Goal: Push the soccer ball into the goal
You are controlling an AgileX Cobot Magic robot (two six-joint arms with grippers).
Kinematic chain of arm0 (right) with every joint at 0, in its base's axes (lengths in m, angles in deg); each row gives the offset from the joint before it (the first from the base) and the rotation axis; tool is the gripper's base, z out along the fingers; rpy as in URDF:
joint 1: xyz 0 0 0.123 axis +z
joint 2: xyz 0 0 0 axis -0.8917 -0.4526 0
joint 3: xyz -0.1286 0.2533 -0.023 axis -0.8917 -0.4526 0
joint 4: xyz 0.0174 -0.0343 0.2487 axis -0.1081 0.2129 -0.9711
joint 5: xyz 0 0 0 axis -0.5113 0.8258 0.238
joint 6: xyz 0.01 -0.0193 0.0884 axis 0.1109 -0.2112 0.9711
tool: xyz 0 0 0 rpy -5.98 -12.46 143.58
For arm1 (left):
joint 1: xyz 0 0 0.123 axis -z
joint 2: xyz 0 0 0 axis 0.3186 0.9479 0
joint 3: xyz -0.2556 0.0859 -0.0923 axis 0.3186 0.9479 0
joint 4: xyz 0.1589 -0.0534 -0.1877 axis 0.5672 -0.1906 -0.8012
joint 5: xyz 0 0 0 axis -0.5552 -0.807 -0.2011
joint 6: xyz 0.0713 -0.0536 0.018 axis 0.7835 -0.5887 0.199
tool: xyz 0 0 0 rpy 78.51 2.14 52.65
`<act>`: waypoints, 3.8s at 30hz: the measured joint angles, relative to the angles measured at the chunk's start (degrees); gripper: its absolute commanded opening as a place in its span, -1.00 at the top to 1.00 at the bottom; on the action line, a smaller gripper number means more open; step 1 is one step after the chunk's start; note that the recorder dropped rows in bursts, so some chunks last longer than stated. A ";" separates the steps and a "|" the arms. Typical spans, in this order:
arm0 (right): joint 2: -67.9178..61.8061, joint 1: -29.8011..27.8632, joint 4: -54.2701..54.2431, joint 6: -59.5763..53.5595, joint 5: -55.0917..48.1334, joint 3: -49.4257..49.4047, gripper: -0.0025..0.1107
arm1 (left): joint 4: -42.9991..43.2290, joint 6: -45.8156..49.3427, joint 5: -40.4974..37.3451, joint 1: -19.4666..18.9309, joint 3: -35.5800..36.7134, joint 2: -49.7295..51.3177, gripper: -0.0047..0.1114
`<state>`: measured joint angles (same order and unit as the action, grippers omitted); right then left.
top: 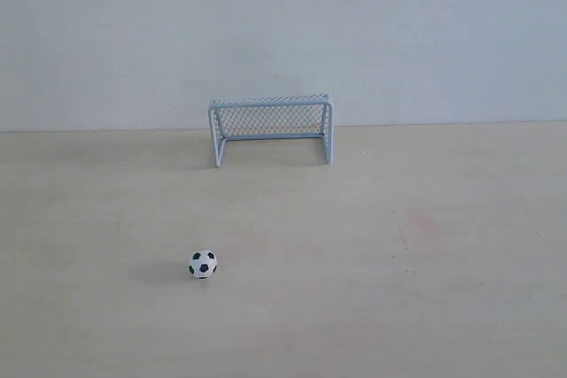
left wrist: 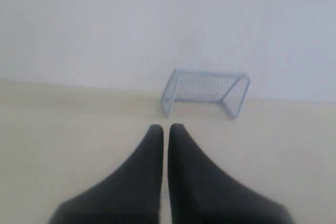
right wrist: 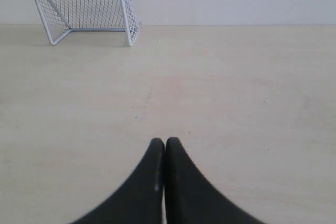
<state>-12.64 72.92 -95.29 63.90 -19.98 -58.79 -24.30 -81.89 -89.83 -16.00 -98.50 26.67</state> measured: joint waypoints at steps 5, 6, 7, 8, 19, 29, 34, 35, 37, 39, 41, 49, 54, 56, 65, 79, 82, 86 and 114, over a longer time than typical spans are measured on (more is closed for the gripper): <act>0.00 0.00 0.00 0.00 0.00 0.00 0.96 | -1.80 0.00 -1.39 0.00 -8.10 -0.01 0.84; 0.00 0.00 0.00 0.00 0.00 0.00 0.96 | -2.04 0.00 -1.39 0.00 -9.07 -0.01 0.84; 0.00 0.00 0.00 0.00 0.00 0.00 0.96 | -2.30 0.00 -1.39 0.00 -9.80 -0.01 0.84; 0.00 0.00 0.00 0.00 0.00 0.00 0.96 | -2.41 0.00 -0.98 0.00 -10.17 -0.01 0.84; 0.00 0.00 0.00 0.00 0.00 0.00 0.96 | -7.87 0.85 4.34 0.00 -11.30 -0.01 0.84; 0.00 0.00 0.00 0.00 0.00 0.00 0.96 | -10.52 26.08 -14.10 3.14 -32.69 20.55 0.84; 0.00 0.00 0.00 0.00 0.00 0.00 0.96 | -12.03 45.95 -28.66 3.66 -44.08 35.02 0.84; 0.00 0.00 0.00 0.00 0.00 0.00 0.96 | -12.09 50.68 -31.25 3.66 -45.29 37.33 0.84; 0.00 0.00 0.00 0.00 0.00 0.00 0.96 | -12.23 60.56 -37.12 3.66 -47.28 42.96 0.84; 0.00 0.00 0.00 0.00 0.00 0.00 0.96 | -12.10 70.06 -40.86 3.66 -47.84 48.36 0.84; 0.00 0.00 0.00 0.00 0.00 0.00 0.96 | -12.09 78.55 -42.95 3.66 -47.99 53.07 0.84; 0.00 0.00 0.00 0.00 0.00 0.00 0.96 | -5.37 89.68 -38.64 3.77 -47.99 72.31 0.84; 0.00 0.00 0.00 0.00 0.00 0.00 0.96 | -4.50 94.76 -34.55 3.77 -47.99 81.94 0.84; 0.00 0.00 0.00 0.00 0.00 0.00 0.96 | -5.10 96.26 -32.48 3.77 -48.08 86.25 0.84; 0.00 0.00 0.00 0.00 0.00 0.00 0.96 | -6.45 101.03 -24.05 7.00 -49.73 102.20 0.84; 0.00 0.00 0.00 0.00 -0.16 0.00 0.96 | -10.92 104.15 -23.16 9.40 -52.02 106.43 0.84; 0.00 0.00 0.00 0.00 -0.27 0.00 0.96 | -12.52 105.53 -22.90 9.53 -52.02 106.82 0.84; 0.00 0.00 0.00 0.13 -0.27 0.00 0.96 | -14.62 107.95 -20.13 9.75 -52.02 108.56 0.84; 0.00 0.00 0.00 0.13 -0.39 0.00 0.96 | -10.62 110.64 -15.63 12.41 -52.02 112.51 0.84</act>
<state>-12.64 72.92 -95.29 64.03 -20.37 -58.79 -34.91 28.76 -105.46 -3.58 -150.53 139.18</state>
